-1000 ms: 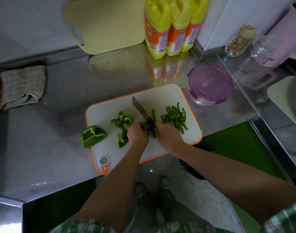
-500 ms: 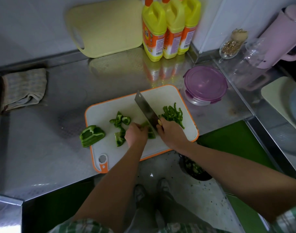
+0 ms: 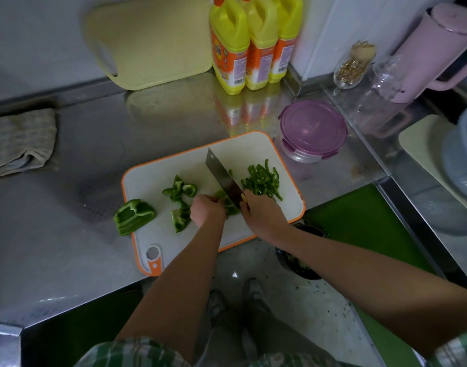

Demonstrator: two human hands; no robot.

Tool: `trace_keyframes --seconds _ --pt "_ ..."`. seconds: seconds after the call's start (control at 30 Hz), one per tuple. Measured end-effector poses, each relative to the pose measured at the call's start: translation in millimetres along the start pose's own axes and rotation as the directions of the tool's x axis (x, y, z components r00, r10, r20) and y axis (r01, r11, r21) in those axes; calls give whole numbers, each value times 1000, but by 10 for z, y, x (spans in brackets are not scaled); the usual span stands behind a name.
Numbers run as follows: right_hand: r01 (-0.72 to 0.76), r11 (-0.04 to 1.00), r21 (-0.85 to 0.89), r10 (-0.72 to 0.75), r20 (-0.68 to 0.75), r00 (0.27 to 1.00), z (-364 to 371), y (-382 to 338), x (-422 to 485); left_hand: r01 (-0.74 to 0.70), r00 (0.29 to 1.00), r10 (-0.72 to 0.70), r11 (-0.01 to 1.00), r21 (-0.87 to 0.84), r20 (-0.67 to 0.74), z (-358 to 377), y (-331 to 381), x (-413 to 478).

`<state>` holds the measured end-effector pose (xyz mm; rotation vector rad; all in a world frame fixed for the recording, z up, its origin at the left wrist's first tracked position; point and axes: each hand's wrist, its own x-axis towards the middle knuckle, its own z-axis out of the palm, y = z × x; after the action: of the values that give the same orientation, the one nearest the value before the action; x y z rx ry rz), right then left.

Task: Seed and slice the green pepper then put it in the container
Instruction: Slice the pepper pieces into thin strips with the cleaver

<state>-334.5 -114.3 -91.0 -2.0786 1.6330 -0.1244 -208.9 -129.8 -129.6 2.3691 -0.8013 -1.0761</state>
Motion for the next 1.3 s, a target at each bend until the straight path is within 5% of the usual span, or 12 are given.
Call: trace_keyframes --seconds 0.87,1.1,1.3 --pt "-38 999 -5 38 67 997 106 -18 74 13 1000 -13 1000 12 8 25 -4 26" --pt "-76 994 -73 80 53 995 194 -99 188 -187 982 182 966 181 46 -11 -18 -49" --pt "-47 998 53 49 -37 998 184 -20 196 -335 942 325 927 170 84 -36 -131 -67"
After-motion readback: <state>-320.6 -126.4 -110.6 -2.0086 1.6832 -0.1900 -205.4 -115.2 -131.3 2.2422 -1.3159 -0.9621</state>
